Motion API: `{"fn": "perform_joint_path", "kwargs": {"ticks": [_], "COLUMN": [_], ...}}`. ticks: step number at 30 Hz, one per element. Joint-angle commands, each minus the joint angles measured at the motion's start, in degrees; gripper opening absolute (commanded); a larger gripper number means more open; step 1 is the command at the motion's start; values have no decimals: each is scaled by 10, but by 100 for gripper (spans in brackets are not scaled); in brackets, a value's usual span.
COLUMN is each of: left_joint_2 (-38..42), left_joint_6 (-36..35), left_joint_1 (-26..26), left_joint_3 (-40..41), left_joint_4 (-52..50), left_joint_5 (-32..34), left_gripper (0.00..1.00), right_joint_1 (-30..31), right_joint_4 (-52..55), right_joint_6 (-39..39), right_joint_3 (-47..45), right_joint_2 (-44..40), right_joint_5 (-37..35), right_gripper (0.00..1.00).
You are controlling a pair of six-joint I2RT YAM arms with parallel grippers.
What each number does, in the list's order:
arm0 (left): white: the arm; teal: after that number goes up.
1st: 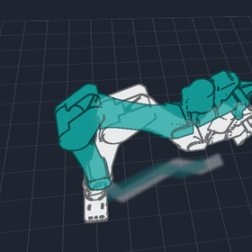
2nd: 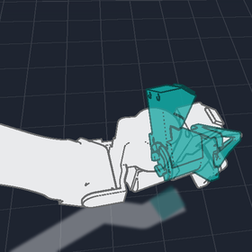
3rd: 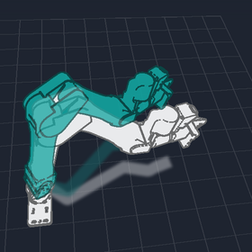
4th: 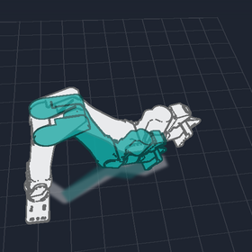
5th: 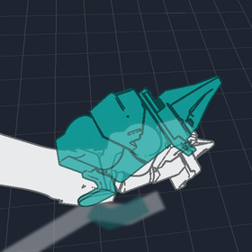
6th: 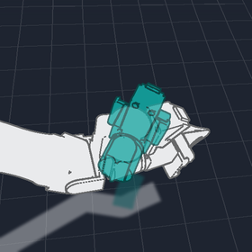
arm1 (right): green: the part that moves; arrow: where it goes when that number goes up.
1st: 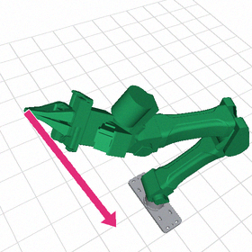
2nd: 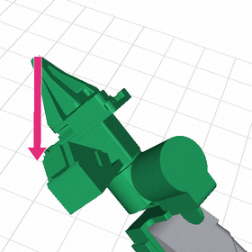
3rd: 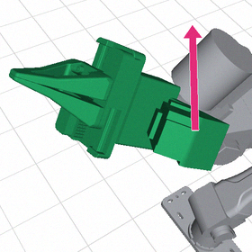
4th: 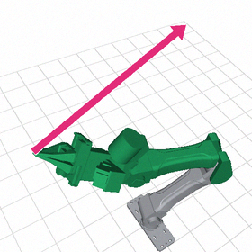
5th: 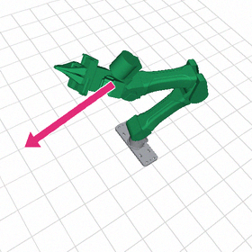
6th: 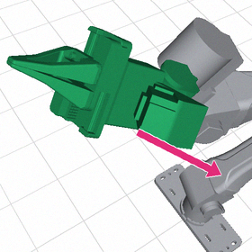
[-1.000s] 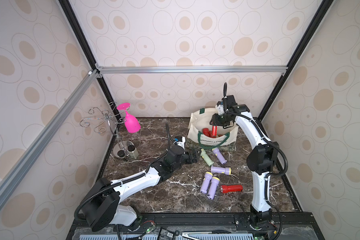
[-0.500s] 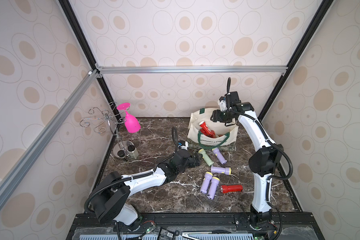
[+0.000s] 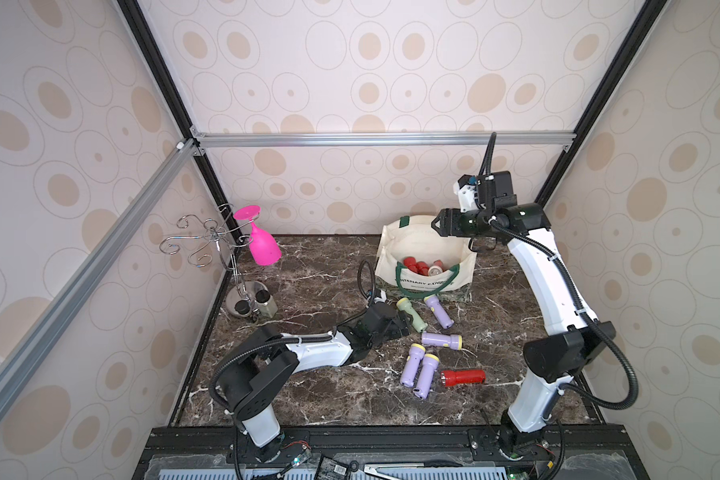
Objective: Put the flashlights into the tote bags
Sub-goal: Pick up the flashlight from the center of the board.
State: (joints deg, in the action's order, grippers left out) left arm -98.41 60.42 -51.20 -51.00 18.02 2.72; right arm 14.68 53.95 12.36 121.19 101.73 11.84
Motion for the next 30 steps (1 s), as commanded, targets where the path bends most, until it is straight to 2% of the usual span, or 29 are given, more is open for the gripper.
{"fn": "perform_joint_path", "kwargs": {"ticks": [1, 3, 6, 12, 30], "left_joint_2": [-23, -36, -55, -80, -154], "left_joint_6": [26, 30, 51, 110, 120], "left_joint_1": [-7, -10, -11, -12, -10], "left_joint_3": [-38, -50, -63, -55, -159], "left_joint_4": [14, 7, -9, 5, -102], "left_joint_5": [-7, -9, -4, 3, 15], "left_gripper": [87, 87, 87, 84, 73], "right_joint_1": [3, 3, 2, 3, 3], "right_joint_4": [3, 1, -9, -30, -53], "right_joint_6": [-16, -20, -18, -12, -22], "right_joint_3": [-38, -67, -118, -187, -227], "right_joint_2": [-43, -71, -118, -183, -210], "right_joint_5": [-3, -1, 0, 14, 11], "right_gripper": [77, 90, 94, 96, 98]}}
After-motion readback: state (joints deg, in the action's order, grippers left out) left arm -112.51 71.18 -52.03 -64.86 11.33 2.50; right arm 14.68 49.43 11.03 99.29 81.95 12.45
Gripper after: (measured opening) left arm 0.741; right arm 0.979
